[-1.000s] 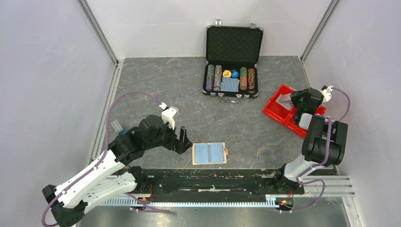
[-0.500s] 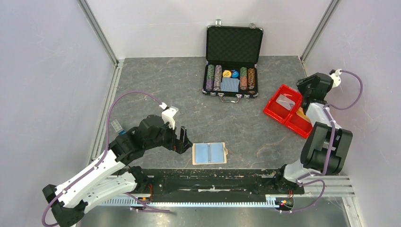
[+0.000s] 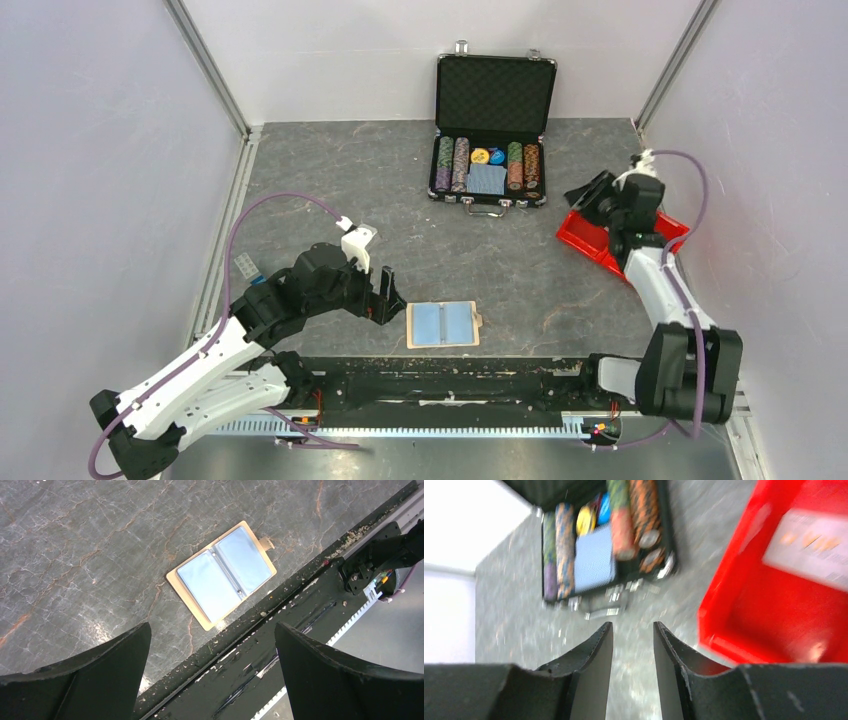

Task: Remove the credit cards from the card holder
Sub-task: Place the credit card in the storage box, then remove the credit card from the card holder.

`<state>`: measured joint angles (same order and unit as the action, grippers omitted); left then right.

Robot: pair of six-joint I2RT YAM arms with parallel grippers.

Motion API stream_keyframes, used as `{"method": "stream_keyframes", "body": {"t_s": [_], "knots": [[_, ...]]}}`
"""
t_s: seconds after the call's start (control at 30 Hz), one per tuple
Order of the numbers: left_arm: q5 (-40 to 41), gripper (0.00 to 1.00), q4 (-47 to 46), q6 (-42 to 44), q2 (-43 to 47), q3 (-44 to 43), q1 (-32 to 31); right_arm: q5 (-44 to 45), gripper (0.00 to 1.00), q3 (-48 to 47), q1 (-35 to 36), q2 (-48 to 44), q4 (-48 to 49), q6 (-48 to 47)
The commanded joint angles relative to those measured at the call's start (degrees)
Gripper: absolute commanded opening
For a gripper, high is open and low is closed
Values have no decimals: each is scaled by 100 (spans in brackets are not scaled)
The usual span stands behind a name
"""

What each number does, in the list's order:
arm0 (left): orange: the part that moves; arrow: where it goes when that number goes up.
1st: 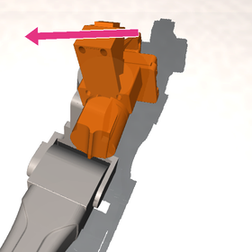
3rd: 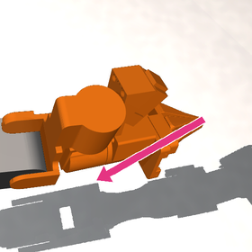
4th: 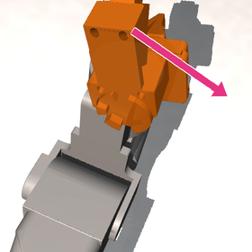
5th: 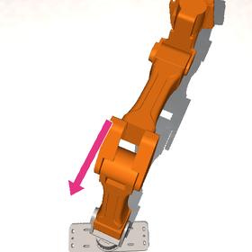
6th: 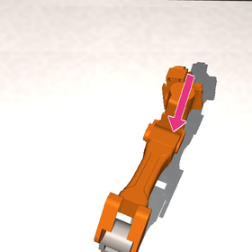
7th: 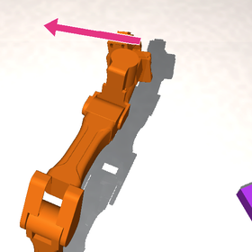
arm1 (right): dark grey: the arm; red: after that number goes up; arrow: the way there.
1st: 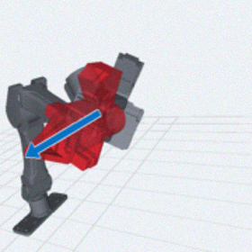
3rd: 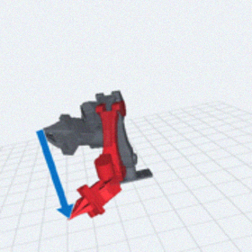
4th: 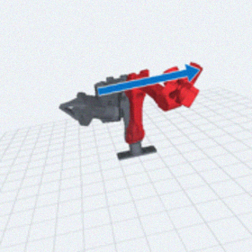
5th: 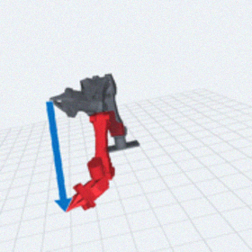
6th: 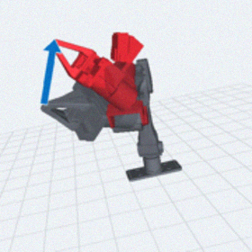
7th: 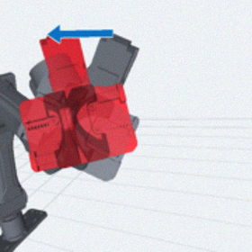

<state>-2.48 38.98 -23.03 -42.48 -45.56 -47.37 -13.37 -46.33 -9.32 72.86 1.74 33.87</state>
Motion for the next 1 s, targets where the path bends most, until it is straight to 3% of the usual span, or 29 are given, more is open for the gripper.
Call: {"method": "stream_keyframes", "body": {"t_s": [0.0,0.2,0.3,0.37,0.47,0.53,0.73,0.97], "knots": [[139,100,-49,440,-39,21,-9,-687,38,711,617,-784,-388,-529],[423,97,6,286,-114,18,-8,-1018,36,2086,1792,-2063,-20,-410],[210,88,-98,58,-195,88,-9,-886,36,2599,2461,-2569,38,-143],[-66,77,-180,-179,-335,118,-9,-785,35,2976,2946,-2891,314,100],[-610,48,-722,-780,-573,391,-9,-543,34,3258,3694,-3167,488,193],[-995,34,-1402,-1169,-698,757,-9,-253,34,3365,4189,-3255,527,295],[-1217,6,-3232,-1777,-1367,1515,-4,729,36,3612,5507,-3437,937,853],[-1414,2,-4232,-2034,-2240,1829,-9,1601,43,3533,6537,-3053,1245,1155]]}}
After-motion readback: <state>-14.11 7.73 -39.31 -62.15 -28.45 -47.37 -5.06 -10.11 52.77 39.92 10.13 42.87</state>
